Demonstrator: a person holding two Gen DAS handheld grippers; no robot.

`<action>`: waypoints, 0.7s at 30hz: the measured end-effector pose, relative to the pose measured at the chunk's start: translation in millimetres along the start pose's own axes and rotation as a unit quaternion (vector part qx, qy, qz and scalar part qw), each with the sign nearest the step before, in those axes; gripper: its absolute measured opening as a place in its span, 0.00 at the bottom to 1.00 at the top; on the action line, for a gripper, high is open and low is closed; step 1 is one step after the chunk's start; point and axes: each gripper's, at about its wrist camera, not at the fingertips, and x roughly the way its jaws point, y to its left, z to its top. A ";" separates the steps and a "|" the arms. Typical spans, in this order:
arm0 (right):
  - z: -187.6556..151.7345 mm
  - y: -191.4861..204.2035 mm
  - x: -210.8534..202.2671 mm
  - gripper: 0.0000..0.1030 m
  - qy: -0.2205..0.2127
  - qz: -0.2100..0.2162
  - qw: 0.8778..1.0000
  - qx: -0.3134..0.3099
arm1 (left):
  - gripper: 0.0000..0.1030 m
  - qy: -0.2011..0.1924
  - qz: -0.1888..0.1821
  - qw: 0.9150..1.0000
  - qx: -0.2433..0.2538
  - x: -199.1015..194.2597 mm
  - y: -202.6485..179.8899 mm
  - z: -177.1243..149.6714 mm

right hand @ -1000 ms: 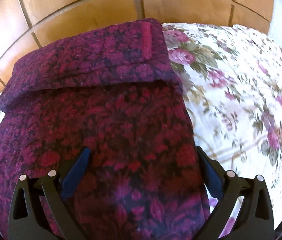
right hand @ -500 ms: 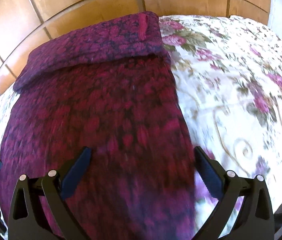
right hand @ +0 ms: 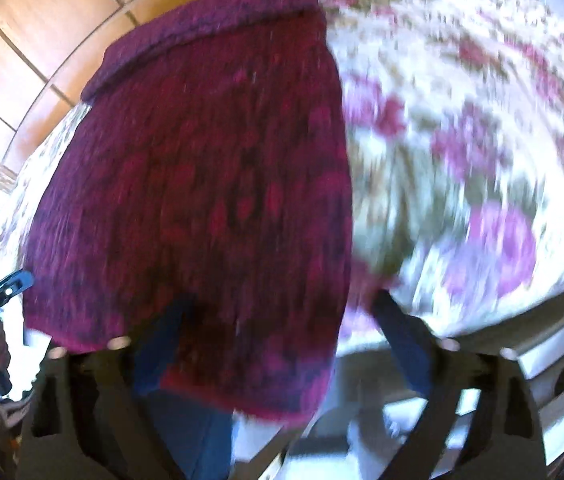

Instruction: Fold small clothes

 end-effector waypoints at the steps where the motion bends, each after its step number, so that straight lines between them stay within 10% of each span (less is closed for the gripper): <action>1: -2.3 2.9 0.0 0.54 0.004 0.017 1.000 -0.002 | 0.39 0.003 -0.002 1.000 0.003 1.3 -1.0 -0.4; 6: 10.8 24.5 -19.8 0.24 -0.014 0.050 0.998 -0.028 | 0.17 -0.011 -0.080 0.996 -0.043 -17.7 12.9 14.0; 14: 75.5 40.9 -48.0 0.23 -0.110 0.115 0.987 -0.012 | 0.14 -0.080 -0.195 0.972 -0.103 -38.8 28.3 62.4; 21: 155.9 36.7 -6.0 0.23 -0.123 0.099 0.987 0.026 | 0.14 -0.109 -0.222 0.953 -0.176 -9.4 58.8 128.9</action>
